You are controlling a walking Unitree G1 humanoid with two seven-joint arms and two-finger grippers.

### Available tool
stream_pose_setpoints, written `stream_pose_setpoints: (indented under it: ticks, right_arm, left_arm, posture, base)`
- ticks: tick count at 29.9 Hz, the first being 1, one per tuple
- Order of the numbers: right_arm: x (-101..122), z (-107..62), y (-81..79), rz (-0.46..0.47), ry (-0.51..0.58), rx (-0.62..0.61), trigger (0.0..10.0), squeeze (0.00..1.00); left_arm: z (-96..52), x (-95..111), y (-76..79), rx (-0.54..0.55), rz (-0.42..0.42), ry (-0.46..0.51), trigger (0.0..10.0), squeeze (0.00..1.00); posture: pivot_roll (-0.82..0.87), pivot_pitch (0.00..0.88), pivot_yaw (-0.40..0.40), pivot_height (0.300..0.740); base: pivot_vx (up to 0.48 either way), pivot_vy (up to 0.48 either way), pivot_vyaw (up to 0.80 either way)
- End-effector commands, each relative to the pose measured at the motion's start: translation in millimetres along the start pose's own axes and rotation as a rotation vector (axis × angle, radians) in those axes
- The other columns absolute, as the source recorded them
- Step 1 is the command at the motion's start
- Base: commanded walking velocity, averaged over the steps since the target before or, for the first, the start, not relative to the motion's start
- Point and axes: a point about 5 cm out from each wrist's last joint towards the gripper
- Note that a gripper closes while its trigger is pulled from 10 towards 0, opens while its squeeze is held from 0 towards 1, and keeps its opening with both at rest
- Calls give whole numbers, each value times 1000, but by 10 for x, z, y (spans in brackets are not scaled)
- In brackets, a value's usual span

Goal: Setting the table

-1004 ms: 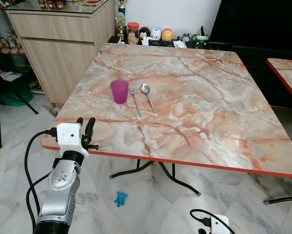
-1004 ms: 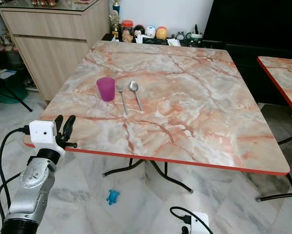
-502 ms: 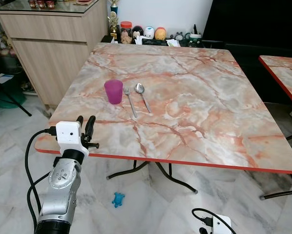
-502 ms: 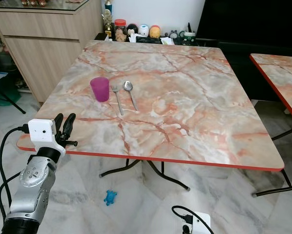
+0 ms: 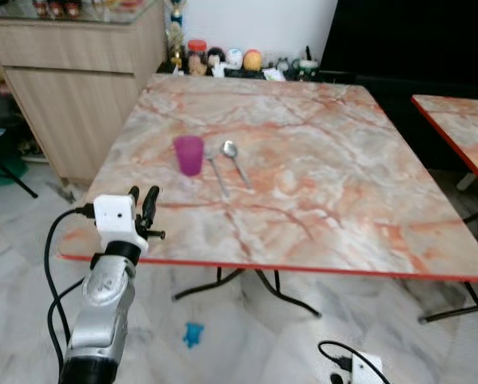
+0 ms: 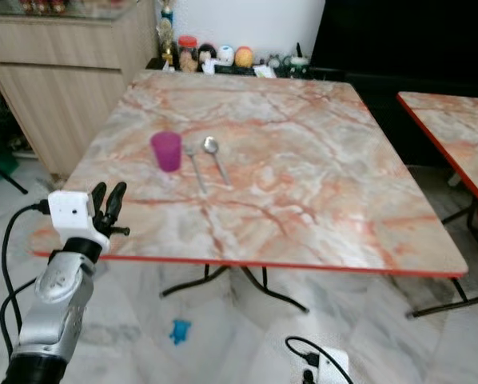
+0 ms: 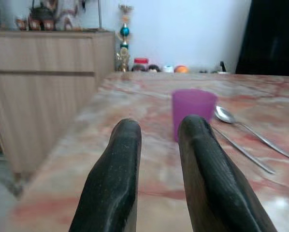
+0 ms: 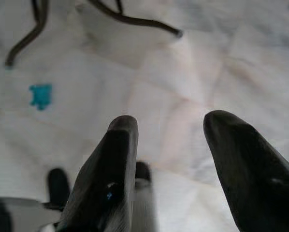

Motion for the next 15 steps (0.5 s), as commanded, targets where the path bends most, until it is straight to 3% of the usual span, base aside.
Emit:
stream_pose_setpoints:
  ticks: [1,3,6,11,15]
  right_arm:
    - [-35,-9,106,-2,-8,-29,10000,0]
    - [-37,-9,103,4,-9,-26,10000,0]
    - [-36,-10,98,13,-7,-23,10000,0]
    - [-36,-9,95,13,-7,-22,10000,0]
    - [-35,-10,94,10,-6,-22,10000,0]
  left_arm:
    - [30,51,97,-32,-20,17,10000,0]
    - [37,57,95,-28,-26,15,10000,0]
    - [43,73,95,-31,-18,26,10000,0]
    - [51,83,113,-37,-18,28,10000,0]
    - [65,102,125,-41,-20,34,10000,0]
  posture:
    - [129,0,-56,740]
    - [129,0,-56,740]
    - [129,0,-55,740]
    - [130,0,-55,740]
    - [131,0,-54,740]
  base:
    - [0,251,0]
    - [0,480,0]
    - [0,446,-642]
    - [0,0,-643]
    - [0,420,-642]
Point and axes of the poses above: a point about 5 cm out from each wrist's last joint towards the gripper, its own z axis pointing out of the wrist towards the gripper, its own x axis along the axis of the wrist's last joint, y = z × x, and after that the axes turned 7 degrees about -z, right-handed
